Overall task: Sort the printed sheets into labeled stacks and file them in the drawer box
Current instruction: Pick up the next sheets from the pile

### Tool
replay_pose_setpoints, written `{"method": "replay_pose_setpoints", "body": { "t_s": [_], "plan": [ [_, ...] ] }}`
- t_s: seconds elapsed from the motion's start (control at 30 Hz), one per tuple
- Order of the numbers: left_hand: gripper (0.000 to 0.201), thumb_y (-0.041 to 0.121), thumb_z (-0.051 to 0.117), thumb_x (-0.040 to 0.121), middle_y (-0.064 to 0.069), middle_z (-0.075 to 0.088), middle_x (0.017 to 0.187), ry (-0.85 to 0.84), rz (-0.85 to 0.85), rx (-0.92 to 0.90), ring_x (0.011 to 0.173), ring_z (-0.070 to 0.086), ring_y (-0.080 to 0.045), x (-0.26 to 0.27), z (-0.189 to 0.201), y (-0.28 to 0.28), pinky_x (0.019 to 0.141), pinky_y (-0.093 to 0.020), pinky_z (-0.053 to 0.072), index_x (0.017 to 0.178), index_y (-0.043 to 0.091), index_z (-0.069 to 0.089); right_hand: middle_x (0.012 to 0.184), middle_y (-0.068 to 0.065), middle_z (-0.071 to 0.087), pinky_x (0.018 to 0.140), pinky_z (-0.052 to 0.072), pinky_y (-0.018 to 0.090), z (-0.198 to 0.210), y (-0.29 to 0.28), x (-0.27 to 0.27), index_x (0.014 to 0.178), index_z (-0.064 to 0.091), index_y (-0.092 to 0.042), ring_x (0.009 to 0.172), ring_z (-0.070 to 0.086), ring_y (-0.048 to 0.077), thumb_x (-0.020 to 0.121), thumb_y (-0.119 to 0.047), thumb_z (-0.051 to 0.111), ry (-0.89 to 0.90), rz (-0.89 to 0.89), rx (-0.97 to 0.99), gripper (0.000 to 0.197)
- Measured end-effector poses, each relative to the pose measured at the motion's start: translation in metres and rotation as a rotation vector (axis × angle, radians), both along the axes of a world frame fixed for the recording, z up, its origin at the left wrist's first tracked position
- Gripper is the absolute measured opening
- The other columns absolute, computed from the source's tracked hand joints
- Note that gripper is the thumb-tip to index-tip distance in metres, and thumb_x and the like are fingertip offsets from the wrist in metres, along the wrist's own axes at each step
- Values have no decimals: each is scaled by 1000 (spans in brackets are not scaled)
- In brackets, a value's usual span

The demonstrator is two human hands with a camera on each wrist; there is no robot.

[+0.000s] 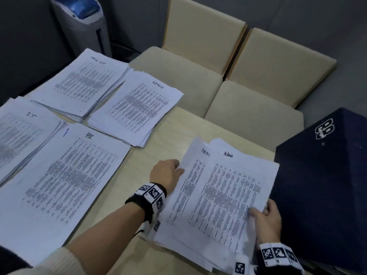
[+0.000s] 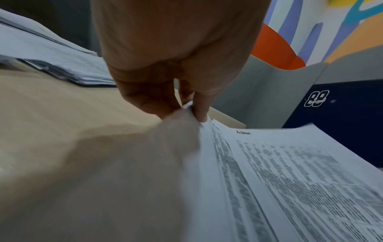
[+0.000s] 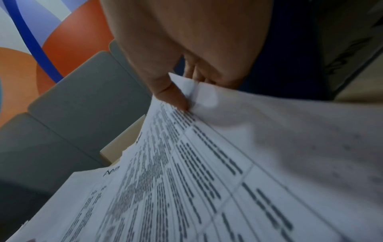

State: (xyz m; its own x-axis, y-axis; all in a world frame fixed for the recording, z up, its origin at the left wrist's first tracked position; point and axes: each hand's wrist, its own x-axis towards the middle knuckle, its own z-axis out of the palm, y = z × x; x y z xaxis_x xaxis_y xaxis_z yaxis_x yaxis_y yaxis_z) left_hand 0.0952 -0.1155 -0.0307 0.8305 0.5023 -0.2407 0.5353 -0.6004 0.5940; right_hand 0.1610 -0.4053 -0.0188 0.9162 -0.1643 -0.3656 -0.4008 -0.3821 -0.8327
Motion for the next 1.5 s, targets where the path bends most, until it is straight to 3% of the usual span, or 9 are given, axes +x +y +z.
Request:
{"method": "replay_pose_setpoints", "body": {
  "t_s": [0.33,0.43,0.6,0.87,0.97,1.07,1.27,1.4,1.5],
  "plan": [
    [17,-6,66,77,12,60,59,-269,15,-807,55,50,-4,1,24,-4,57,-18,39,76,10,66,78,15,53,69,49,49,-6,-2,-7,91,60,2,72,57,31,50,-18,82,284,-128,319,51],
    [27,-11,55,69,-5,74,89,-179,-45,-957,80,66,-13,-3,25,-8,67,-25,46,76,10,70,89,23,69,81,53,60,-6,-4,-14,93,65,4,80,69,41,60,-10,82,239,-99,332,40],
    [22,24,70,84,-5,62,101,62,40,-213,86,57,-21,-2,6,-5,71,-29,42,97,15,55,98,15,69,75,49,36,-9,-8,-20,107,62,-7,91,66,36,71,8,67,86,-156,201,39],
    [29,38,53,98,-10,68,94,147,-271,293,87,65,-32,-6,9,3,66,-30,41,91,14,66,83,15,73,70,56,37,1,-8,-28,66,71,-3,72,71,29,87,5,48,198,-176,570,32],
    [38,37,40,101,-8,61,80,83,-419,448,72,59,-30,-10,18,6,62,-29,39,89,12,66,103,23,67,93,52,52,-9,-11,-29,84,73,-7,98,65,42,88,-4,52,140,-175,524,22],
    [34,34,39,102,-8,63,78,-19,-504,432,70,61,-31,-14,23,9,58,-31,38,82,13,58,108,21,69,91,50,57,-18,-12,-32,105,71,-7,99,67,42,64,-17,79,188,-182,337,43],
    [34,11,52,96,4,51,61,-252,-470,-112,61,46,-25,-37,16,11,60,-39,40,70,27,37,88,22,64,66,46,41,-3,1,-33,82,63,-2,68,62,31,77,0,63,251,-131,417,6],
    [37,-1,54,90,13,58,72,-255,-403,-351,69,51,-11,-45,15,6,68,-30,41,76,33,60,82,10,75,65,55,31,-5,-6,-34,77,76,-6,85,73,22,33,-33,99,265,-86,466,56],
    [37,3,52,86,0,58,105,-156,-221,-196,90,60,-18,-42,2,-2,82,-32,50,116,19,67,102,20,73,74,53,43,-7,-8,-35,97,73,-9,98,69,38,74,-25,80,292,-65,454,29]
  ]
}}
